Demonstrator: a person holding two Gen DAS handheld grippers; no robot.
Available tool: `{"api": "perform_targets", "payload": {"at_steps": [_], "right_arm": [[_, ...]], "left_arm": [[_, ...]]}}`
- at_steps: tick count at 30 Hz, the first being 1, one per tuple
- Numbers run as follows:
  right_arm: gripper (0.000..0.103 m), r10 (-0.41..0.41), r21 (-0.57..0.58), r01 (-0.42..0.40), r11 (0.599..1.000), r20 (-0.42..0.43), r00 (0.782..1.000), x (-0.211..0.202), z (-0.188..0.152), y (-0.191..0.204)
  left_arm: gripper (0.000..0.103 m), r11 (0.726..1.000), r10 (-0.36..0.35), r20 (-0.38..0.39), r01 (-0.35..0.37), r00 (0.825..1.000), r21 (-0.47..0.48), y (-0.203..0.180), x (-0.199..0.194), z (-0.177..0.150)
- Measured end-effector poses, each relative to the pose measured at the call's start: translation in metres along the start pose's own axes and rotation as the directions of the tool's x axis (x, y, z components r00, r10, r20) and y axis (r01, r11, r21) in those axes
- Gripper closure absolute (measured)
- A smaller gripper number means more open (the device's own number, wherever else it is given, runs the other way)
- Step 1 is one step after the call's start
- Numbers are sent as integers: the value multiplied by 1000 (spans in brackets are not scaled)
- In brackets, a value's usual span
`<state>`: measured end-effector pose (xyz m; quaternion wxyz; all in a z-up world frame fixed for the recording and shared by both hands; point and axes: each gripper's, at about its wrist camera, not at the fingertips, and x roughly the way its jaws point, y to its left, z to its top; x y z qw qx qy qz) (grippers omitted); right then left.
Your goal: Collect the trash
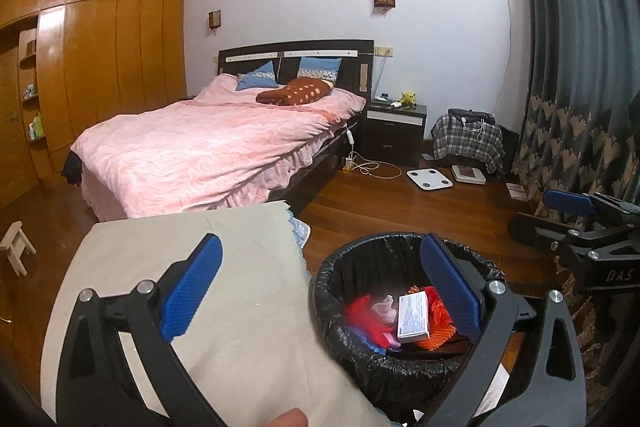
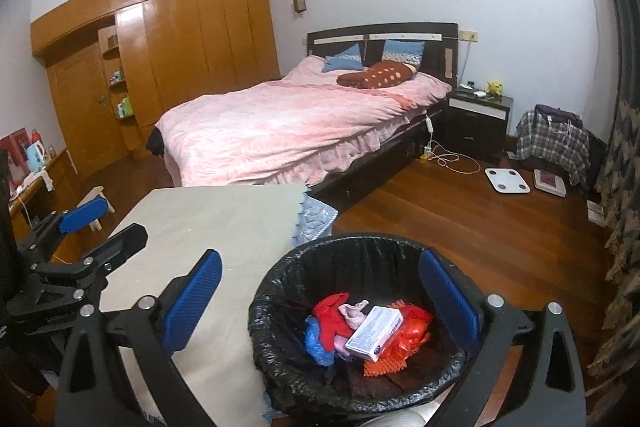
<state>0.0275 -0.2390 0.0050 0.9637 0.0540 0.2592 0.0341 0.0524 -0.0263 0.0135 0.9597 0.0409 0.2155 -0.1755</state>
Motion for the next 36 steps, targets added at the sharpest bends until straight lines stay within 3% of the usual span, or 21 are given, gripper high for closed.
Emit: {"api": "perform_targets", "payload": {"at_steps": [11, 36], "right_arm": [[6, 9, -30, -9, 1000, 5, 1000, -4, -2, 15], [6, 21, -40, -21, 999, 3, 1000, -2, -3, 20]], "left_arm": [[6, 1000, 25, 18, -25, 1000, -19, 7, -21, -2], [6, 999, 38, 23, -38, 999, -27, 13, -22, 1]]}}
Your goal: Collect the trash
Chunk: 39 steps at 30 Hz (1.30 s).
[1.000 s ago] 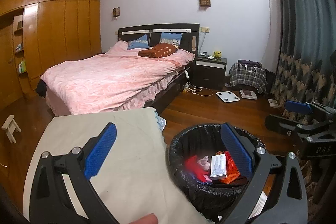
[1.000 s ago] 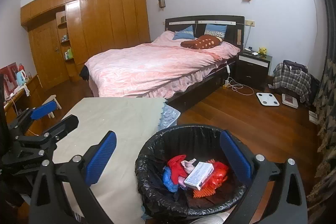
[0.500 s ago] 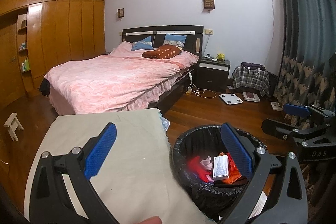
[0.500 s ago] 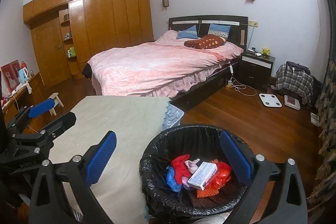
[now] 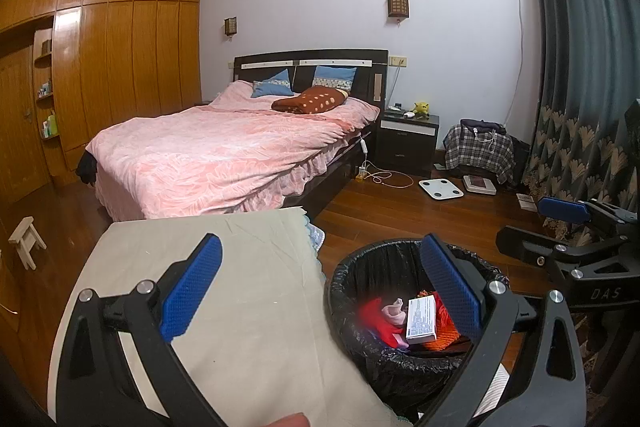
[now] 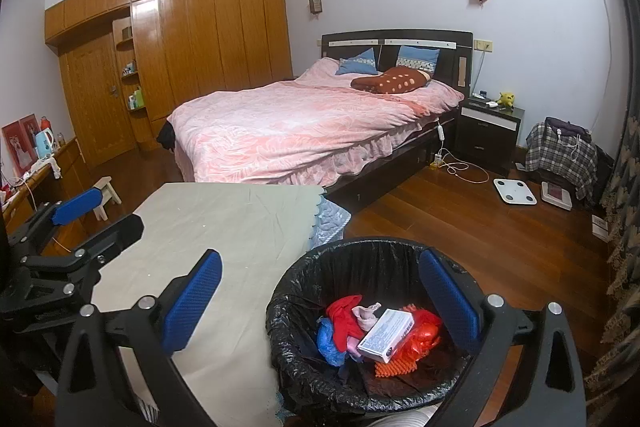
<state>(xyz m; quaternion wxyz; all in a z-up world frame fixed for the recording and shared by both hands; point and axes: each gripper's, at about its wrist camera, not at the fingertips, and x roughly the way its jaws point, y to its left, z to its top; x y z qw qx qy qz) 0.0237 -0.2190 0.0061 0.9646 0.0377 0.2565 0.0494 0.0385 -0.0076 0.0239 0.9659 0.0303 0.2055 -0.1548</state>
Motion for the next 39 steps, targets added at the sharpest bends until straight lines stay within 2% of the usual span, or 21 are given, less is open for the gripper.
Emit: {"api": "perform_targets", "payload": {"at_steps": [39], "right_arm": [[6, -1, 0, 1, 1000, 2, 1000, -1, 1, 0]], "left_arm": [[6, 1000, 6, -3, -6, 1000, 1, 9, -3, 1]]}}
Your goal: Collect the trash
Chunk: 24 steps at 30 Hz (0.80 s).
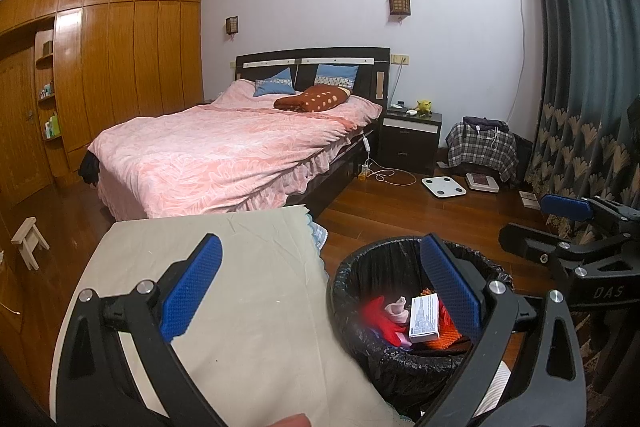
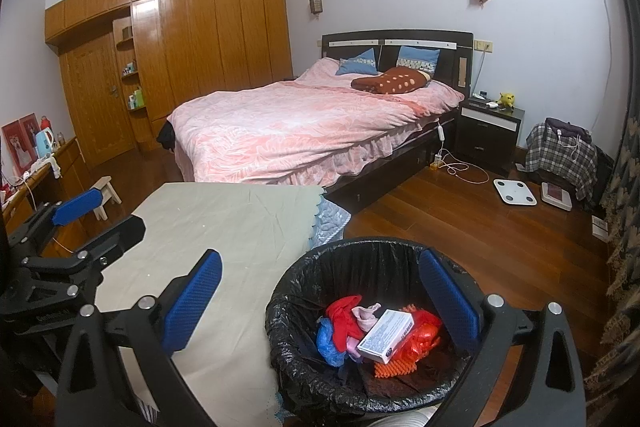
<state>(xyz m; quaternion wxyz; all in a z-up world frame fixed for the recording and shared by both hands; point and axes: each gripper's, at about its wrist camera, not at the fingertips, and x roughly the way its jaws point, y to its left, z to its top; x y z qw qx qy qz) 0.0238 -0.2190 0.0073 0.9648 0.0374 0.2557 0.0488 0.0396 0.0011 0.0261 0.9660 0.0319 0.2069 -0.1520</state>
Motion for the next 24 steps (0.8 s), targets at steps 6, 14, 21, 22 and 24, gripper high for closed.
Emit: {"api": "perform_targets", "payload": {"at_steps": [6, 14, 21, 22, 24], "right_arm": [[6, 1, 0, -1, 1000, -1, 1000, 0, 0, 0], [6, 0, 0, 0, 1000, -1, 1000, 0, 0, 0], [6, 0, -1, 0, 1000, 0, 1000, 0, 0, 0], [6, 0, -1, 0, 1000, 0, 1000, 0, 0, 0], [6, 0, 0, 0, 1000, -1, 1000, 0, 0, 1]], "left_arm": [[6, 1000, 1, 0, -1, 1000, 1, 2, 0, 0], [6, 1000, 1, -1, -1, 1000, 2, 0, 0, 0], [6, 1000, 2, 0, -2, 1000, 4, 0, 0, 0], [6, 1000, 2, 0, -2, 1000, 4, 2, 0, 0], [6, 1000, 2, -2, -2, 1000, 3, 1, 0, 0]]}}
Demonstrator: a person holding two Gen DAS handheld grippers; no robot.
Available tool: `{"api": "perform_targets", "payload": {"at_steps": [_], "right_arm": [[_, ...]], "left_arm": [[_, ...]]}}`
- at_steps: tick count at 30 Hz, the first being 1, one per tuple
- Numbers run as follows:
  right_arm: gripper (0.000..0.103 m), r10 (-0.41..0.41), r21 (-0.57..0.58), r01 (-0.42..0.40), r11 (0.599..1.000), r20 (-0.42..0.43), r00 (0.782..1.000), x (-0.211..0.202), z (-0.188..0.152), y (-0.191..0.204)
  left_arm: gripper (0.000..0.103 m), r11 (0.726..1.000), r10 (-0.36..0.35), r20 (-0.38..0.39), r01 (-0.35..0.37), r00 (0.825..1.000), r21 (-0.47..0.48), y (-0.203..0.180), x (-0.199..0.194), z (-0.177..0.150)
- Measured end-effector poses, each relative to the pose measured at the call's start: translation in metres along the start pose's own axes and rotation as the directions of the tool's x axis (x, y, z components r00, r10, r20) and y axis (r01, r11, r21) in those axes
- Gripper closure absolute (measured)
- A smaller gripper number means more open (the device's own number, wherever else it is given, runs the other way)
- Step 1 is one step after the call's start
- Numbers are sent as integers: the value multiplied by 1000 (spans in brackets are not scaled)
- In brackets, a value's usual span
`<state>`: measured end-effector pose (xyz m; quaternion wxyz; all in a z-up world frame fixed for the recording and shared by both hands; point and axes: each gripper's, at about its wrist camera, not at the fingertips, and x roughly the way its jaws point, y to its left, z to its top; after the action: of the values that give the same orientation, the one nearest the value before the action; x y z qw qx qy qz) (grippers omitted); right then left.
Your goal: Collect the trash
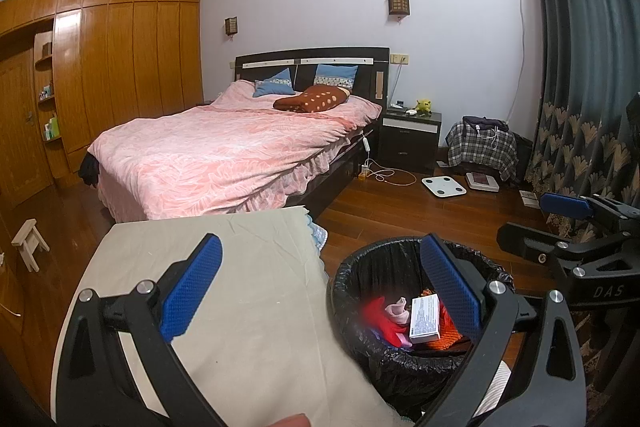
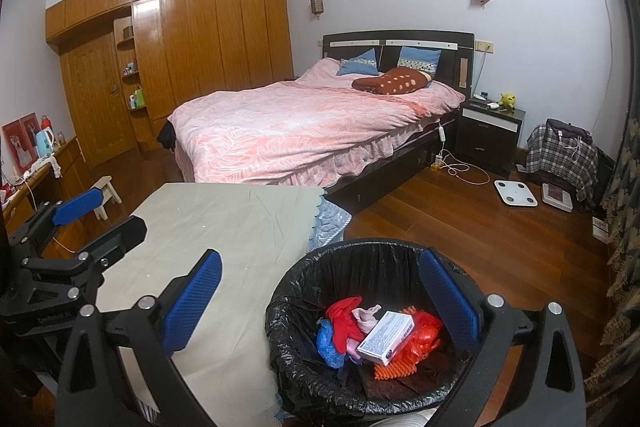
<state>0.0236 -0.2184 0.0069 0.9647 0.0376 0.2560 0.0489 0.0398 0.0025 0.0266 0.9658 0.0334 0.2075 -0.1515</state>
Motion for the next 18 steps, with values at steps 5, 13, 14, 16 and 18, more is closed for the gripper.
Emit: {"api": "perform_targets", "payload": {"at_steps": [5, 13, 14, 16, 18], "right_arm": [[6, 0, -1, 0, 1000, -1, 1000, 0, 1, 0], [6, 1, -1, -1, 1000, -5, 1000, 3, 1, -1], [6, 1, -2, -1, 1000, -5, 1000, 3, 1, -1], [6, 1, -2, -1, 1000, -5, 1000, 3, 1, -1], [6, 1, -2, -1, 1000, -5, 1000, 3, 1, -1]], "left_arm": [[6, 1000, 1, 1, -1, 1000, 1, -1, 0, 0], [6, 1000, 1, 1, -1, 1000, 0, 0, -1, 1], [6, 1000, 0, 0, 0, 1000, 0, -2, 0, 1], [6, 1000, 0, -1, 0, 1000, 1, -2, 0, 1], [6, 1000, -1, -2, 1, 1000, -1, -2, 1, -1]]}}
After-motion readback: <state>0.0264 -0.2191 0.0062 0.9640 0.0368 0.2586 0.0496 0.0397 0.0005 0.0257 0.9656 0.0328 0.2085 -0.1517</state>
